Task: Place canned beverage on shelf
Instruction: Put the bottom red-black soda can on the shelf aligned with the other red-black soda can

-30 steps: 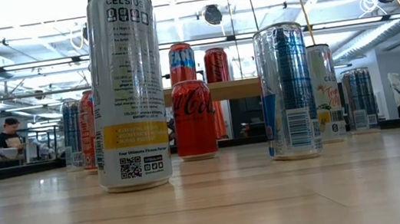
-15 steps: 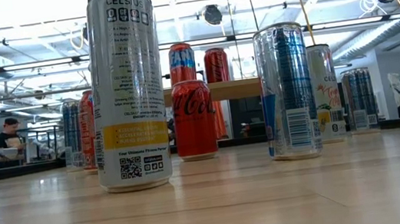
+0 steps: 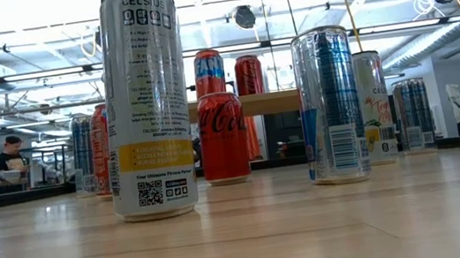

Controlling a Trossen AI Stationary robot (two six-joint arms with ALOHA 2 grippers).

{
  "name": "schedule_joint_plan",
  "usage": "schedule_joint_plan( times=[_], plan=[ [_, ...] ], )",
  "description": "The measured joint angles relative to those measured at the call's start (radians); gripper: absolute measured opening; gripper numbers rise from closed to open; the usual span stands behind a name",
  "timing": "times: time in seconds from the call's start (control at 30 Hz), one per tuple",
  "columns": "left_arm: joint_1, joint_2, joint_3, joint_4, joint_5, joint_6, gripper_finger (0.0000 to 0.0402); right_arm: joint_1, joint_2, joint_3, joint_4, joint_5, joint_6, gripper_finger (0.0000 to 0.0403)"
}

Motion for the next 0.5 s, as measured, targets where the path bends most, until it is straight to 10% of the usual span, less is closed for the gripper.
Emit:
schedule_joint_plan(
  times=[0.5],
  plan=[
    [0.002,-0.002,0.000,0.007,-0.015,-0.005,0.0277,-0.037,-0.019,0.000,-0.015,-0.002,0.027,0.0351]
  ],
)
